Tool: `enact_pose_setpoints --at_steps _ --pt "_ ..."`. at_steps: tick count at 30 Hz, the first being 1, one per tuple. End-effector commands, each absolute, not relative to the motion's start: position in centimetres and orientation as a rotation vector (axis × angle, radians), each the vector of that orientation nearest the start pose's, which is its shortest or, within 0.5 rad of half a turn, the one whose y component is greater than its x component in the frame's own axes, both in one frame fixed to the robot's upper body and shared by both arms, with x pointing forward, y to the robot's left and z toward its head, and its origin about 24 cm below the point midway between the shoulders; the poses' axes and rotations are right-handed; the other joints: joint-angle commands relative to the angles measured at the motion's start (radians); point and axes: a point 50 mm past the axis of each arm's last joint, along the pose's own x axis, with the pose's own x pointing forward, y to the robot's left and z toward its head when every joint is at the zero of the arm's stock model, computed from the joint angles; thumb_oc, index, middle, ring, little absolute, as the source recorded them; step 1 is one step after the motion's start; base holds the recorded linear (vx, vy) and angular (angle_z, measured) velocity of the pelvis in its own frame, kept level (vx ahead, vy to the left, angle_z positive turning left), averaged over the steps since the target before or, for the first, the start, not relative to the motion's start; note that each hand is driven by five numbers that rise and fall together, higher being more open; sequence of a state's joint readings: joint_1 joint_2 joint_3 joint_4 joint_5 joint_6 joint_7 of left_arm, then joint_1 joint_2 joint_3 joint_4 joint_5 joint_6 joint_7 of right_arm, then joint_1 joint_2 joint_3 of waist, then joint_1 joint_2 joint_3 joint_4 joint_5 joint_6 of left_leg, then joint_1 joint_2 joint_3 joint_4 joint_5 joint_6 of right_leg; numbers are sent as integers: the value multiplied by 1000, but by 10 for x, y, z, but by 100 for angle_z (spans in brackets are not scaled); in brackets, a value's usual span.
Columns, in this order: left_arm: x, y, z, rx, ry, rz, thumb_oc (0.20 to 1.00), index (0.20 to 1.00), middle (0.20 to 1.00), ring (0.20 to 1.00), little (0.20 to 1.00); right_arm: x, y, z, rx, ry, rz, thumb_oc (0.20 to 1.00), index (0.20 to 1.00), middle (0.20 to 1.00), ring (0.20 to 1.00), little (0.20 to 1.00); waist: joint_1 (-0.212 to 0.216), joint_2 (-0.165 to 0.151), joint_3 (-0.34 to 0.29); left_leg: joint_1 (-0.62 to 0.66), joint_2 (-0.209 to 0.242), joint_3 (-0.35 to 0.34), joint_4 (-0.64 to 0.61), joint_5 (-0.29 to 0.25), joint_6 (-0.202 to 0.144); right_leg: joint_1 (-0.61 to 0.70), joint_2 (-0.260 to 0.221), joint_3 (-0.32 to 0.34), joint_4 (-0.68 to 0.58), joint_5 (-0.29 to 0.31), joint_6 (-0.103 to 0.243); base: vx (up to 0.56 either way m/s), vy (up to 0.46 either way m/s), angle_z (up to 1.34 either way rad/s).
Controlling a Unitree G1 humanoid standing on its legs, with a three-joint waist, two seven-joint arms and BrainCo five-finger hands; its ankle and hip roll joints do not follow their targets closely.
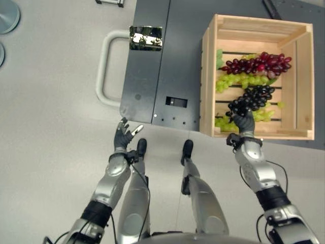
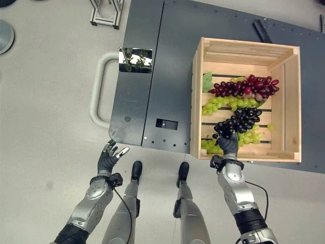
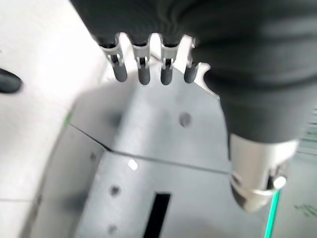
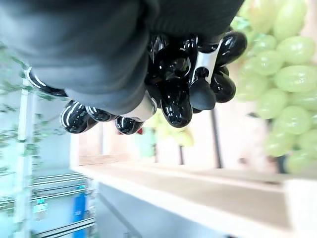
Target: Pick up the fruits from the basket on one side to the basket on the other side
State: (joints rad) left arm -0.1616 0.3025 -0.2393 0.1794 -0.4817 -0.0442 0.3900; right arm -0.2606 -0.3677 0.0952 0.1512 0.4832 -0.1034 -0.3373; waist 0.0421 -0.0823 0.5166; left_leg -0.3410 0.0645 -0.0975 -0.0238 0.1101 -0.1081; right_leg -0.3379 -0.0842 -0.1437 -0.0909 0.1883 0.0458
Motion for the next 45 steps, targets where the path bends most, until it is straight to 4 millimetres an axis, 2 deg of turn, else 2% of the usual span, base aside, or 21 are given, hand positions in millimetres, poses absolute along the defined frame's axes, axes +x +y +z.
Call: enact_pose_setpoints --at_steps 1,4,5,6,9,10,12,14,17,21,22,25,29,32,35,36,37,39,41,45 --pt "280 183 58 -70 -41 203 1000 1000 1000 1000 1000 296 -209 132 178 -350 -165 200 200 200 200 200 -1 -19 3 -13 -45 -12 -17 13 47 18 -27 35 113 -152 77 -3 3 -7" --pt "281 183 59 -63 -49 195 1000 1000 1000 1000 1000 297 -210 144 180 -386 -135 200 200 200 200 200 2 -24 3 9 -47 -6 -10 5 50 36 -29 41 118 -153 77 -5 7 -6" --pt "281 183 59 -66 -51 192 1000 1000 1000 1000 1000 298 -212 154 184 -422 -121 200 200 200 200 200 3 -29 3 23 -47 -4 -7 1 52 48 -30 45 122 -155 77 2 0 -8" --pt "281 183 59 -66 -50 191 1000 1000 1000 1000 1000 298 -212 154 184 -421 -121 200 200 200 200 200 4 -29 3 24 -47 -4 -8 0 52 49 -30 46 122 -155 77 8 -6 -8" --pt "283 181 64 -76 -69 177 1000 1000 1000 1000 1000 298 -218 177 144 -496 -107 200 200 200 200 200 7 -33 3 62 -50 3 -4 -9 57 80 -32 51 127 -159 77 13 2 -5" --pt "283 181 64 -76 -68 177 1000 1000 1000 1000 1000 298 -218 177 143 -495 -107 200 200 200 200 200 7 -33 3 63 -50 4 -5 -9 57 81 -32 51 127 -159 78 0 0 0" --pt "284 180 72 -64 -97 148 1000 1000 1000 1000 1000 296 -218 190 110 -542 -85 200 200 200 200 200 7 -37 3 79 -51 5 -1 -14 60 96 -34 54 132 -162 78 0 0 0" --pt "285 180 76 -38 -115 137 1000 1000 1000 1000 1000 296 -218 193 101 -548 -74 200 200 200 200 200 8 -39 3 91 -51 6 0 -18 60 105 -34 55 133 -164 78 11 3 -4" --pt "290 180 92 60 -187 105 1000 1000 1000 1000 1000 300 -215 207 58 -572 -30 200 200 200 200 200 11 -49 -8 128 -54 12 0 -27 63 136 -34 59 133 -167 79 25 -2 -5" --pt "295 175 111 75 -255 64 1000 1000 1000 1000 1000 305 -202 218 29 -586 47 200 200 200 200 200 12 -58 -48 150 -54 14 -3 -35 65 155 -35 63 133 -171 81 40 -2 -4" --pt "298 169 120 74 -288 32 1000 1000 1000 1000 1000 307 -195 221 3 -583 82 200 200 200 200 200 10 -61 -67 159 -55 16 -2 -40 66 163 -36 65 134 -173 80 41 -5 -5" --pt "302 165 129 91 -324 15 1000 1000 1000 1000 1000 308 -186 224 -19 -587 120 200 200 200 200 200 8 -63 -84 167 -56 16 -3 -44 67 169 -35 67 135 -177 81 25 -4 0" --pt "311 151 145 125 -374 -26 1000 1000 1000 1000 1000 312 -160 227 -39 -580 218 200 200 200 200 200 4 -66 -122 184 -57 16 -5 -51 69 181 -35 68 141 -185 82 40 -7 -1" --pt "318 140 148 178 -381 -59 1000 1000 1000 1000 1000 314 -141 225 -26 -565 280 200 200 200 200 200 0 -65 -146 197 -58 18 -1 -61 71 192 -37 69 147 -192 83 42 3 -1" --pt "324 127 143 264 -361 -102 1000 1000 1000 1000 1000 319 -121 217 -30 -525 347 200 200 200 200 200 -2 -63 -174 210 -62 18 3 -70 73 206 -38 71 149 -196 85 52 10 -3" --pt "327 119 134 299 -331 -123 1000 1000 1000 1000 1000 322 -109 212 -48 -494 374 200 200 200 200 200 -3 -61 -191 217 -62 18 3 -73 73 214 -38 70 147 -198 86 45 13 -5" --pt "327 119 134 299 -332 -122 1000 1000 1000 1000 1000 322 -109 212 -49 -495 374 200 200 200 200 200 -4 -61 -190 217 -62 18 3 -74 73 214 -38 70 147 -199 86 45 11 -3" --pt "329 106 123 334 -298 -155 1000 1000 1000 1000 1000 325 -93 205 -63 -461 418 200 200 200 200 200 -5 -60 -211 221 -62 16 3 -77 72 220 -41 69 143 -200 88 0 0 0" --pt "329 103 121 346 -293 -164 1000 1000 1000 1000 1000 326 -89 201 -59 -444 422 200 200 200 200 200 -5 -58 -218 224 -62 15 3 -79 73 223 -42 69 143 -200 88 0 0 0" --pt "325 87 107 365 -250 -234 1000 1000 1000 1000 1000 325 -69 188 -45 -399 462 200 200 200 200 200 -3 -52 -241 227 -64 15 3 -82 73 227 -44 68 141 -200 90 9 2 0"
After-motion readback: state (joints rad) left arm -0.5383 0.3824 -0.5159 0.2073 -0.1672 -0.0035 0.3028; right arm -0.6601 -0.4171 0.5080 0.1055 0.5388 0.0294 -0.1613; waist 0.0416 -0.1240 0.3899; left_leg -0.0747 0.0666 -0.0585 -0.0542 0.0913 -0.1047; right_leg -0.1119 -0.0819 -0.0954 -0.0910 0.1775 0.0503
